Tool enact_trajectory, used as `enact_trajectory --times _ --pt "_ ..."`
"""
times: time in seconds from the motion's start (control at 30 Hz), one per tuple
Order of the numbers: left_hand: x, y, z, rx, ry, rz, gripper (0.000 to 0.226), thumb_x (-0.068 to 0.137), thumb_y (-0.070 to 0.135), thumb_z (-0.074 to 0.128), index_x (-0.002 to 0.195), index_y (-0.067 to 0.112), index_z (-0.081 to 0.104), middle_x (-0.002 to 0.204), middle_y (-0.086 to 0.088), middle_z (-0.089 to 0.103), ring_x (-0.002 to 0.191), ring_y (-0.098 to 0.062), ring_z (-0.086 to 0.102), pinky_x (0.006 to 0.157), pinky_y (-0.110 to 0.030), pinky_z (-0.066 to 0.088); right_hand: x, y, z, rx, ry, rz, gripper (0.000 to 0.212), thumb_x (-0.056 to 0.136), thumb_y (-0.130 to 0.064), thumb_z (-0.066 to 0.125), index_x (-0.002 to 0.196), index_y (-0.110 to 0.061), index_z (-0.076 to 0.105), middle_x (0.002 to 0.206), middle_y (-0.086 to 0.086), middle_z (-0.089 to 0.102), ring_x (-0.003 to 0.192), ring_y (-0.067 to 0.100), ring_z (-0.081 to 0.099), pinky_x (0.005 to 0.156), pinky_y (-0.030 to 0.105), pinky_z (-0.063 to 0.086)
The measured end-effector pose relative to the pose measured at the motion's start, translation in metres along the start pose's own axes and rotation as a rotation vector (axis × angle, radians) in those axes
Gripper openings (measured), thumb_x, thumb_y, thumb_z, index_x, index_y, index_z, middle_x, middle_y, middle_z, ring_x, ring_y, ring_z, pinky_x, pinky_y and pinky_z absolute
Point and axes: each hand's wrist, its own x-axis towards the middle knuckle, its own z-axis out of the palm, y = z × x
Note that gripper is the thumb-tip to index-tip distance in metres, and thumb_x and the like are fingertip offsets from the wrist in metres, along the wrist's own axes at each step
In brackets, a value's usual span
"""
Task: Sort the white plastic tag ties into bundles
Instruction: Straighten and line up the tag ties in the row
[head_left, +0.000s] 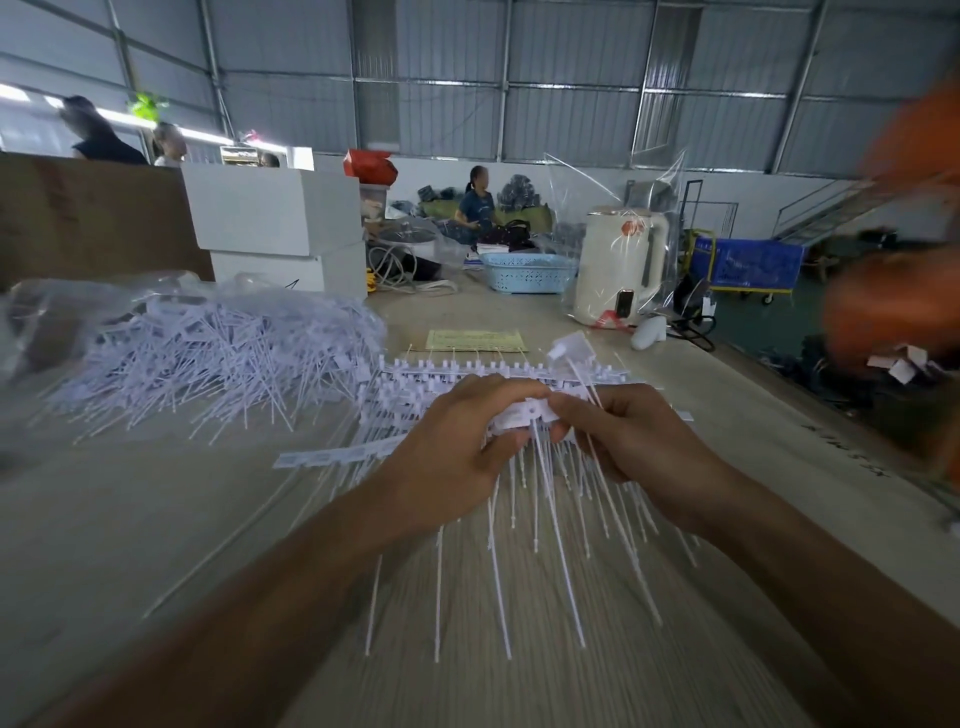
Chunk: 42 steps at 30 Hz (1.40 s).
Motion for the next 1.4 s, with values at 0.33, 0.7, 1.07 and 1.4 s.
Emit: enact_trajectory --times 0.33,0.7,1.07,1.4 --pt "0.0 -0.004 -0.002 0.153 0.232 -0.01 0.021 0.094 0.033 0.057 0.111 0.023 0.066 0.105 0.008 0.071 0.094 -0.016 0.065 0.077 -0.04 0.054 -0.004 -0.006 0.008 0.291 -0.112 0.121 0.041 0.099 -0.043 0.054 0.064 -0.022 0.061 0.056 -0.004 0.031 0.047 0.011 0.023 0.042 0.019 0.024" --pt "0.002 -0.007 0.001 -0.022 0.144 -0.008 0.022 0.102 0.03 0.052 0.098 0.018 0.07 0.085 0.008 0.067 0.078 -0.01 0.064 0.069 -0.037 0.052 0.002 0.004 0.0 -0.605 0.024 -0.382 0.047 0.094 -0.057 0.033 0.081 -0.014 0.049 0.06 -0.006 0.047 0.058 0.01 0.047 0.061 0.031 0.037" --pt "0.003 -0.007 -0.008 0.222 0.148 0.168 0.022 0.092 0.023 0.063 0.109 0.014 0.072 0.096 -0.003 0.068 0.085 -0.026 0.061 0.071 -0.045 0.051 0.005 0.005 -0.007 -0.706 0.039 -0.362 0.042 0.092 -0.063 0.032 0.073 -0.029 0.047 0.058 -0.007 0.051 0.053 0.008 0.048 0.053 0.03 0.032" --pt "0.002 -0.002 -0.007 0.277 0.03 0.185 0.029 0.094 0.028 0.06 0.115 0.014 0.073 0.096 -0.003 0.067 0.088 -0.025 0.061 0.075 -0.043 0.05 0.003 0.0 -0.021 -0.974 0.24 -0.498 0.043 0.093 -0.055 0.042 0.064 -0.024 0.049 0.051 -0.011 0.04 0.047 0.01 0.037 0.049 0.028 0.028"
